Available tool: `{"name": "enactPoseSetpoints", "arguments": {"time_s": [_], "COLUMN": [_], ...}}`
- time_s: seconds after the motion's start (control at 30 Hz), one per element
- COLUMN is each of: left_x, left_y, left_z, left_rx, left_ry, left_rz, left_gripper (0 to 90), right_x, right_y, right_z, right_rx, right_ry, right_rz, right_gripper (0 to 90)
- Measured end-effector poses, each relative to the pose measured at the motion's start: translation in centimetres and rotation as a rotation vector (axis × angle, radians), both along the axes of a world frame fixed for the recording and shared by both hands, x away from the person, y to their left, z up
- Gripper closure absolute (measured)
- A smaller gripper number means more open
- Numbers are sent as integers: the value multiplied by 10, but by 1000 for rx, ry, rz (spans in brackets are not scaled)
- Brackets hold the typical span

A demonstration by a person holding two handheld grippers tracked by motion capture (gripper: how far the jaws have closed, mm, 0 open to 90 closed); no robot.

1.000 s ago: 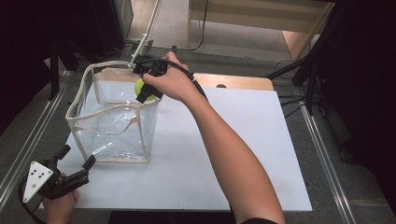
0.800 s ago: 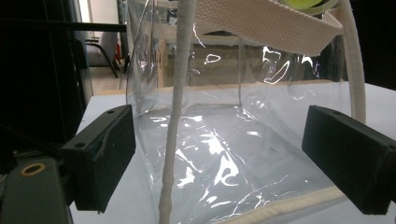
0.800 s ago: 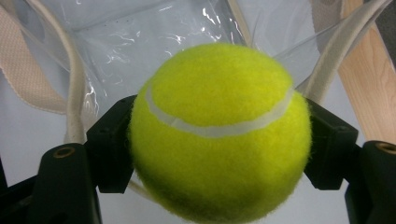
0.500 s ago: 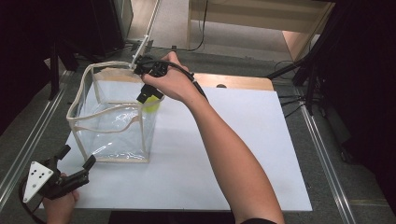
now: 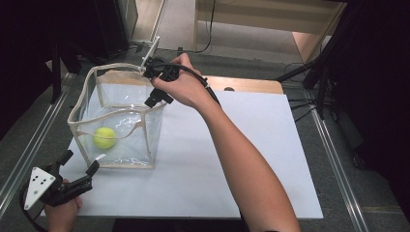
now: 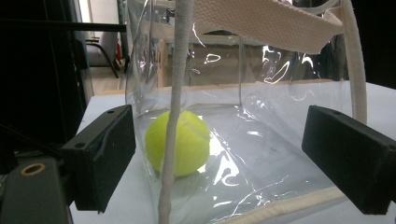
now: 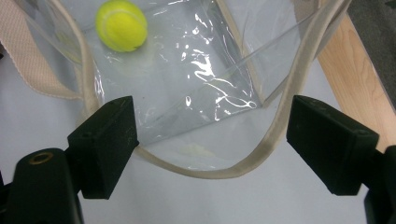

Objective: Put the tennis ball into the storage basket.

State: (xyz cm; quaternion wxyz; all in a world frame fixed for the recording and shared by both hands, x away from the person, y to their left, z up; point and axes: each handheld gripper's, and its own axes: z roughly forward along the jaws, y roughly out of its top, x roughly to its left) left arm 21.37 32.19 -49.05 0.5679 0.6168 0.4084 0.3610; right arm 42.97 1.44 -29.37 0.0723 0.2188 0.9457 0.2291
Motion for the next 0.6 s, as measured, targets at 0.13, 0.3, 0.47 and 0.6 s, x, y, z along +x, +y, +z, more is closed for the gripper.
{"name": "enactPoseSetpoints", "arguments": {"time_s": [0.13,0.3,0.47,0.6], "left_x": [0,0,0,0], "left_y": [0,0,0,0], "left_z": [0,0,0,0], "left_rx": [1,2,1,2], "left_ry": [0,-1,0,-1], "left_rz": [0,1,1,1], "left_gripper": [100,100,100,100], "right_x": [-3,-7,-11,-13], "right_y": [-6,-12,-17,-19], "right_z": [-1,0,-2,-5], "right_rx": [16,20,23,18], "right_ry": [0,-3,0,-1], "right_rz": [-7,-8,-11,-15], "right_gripper": [152,112,109,94]}}
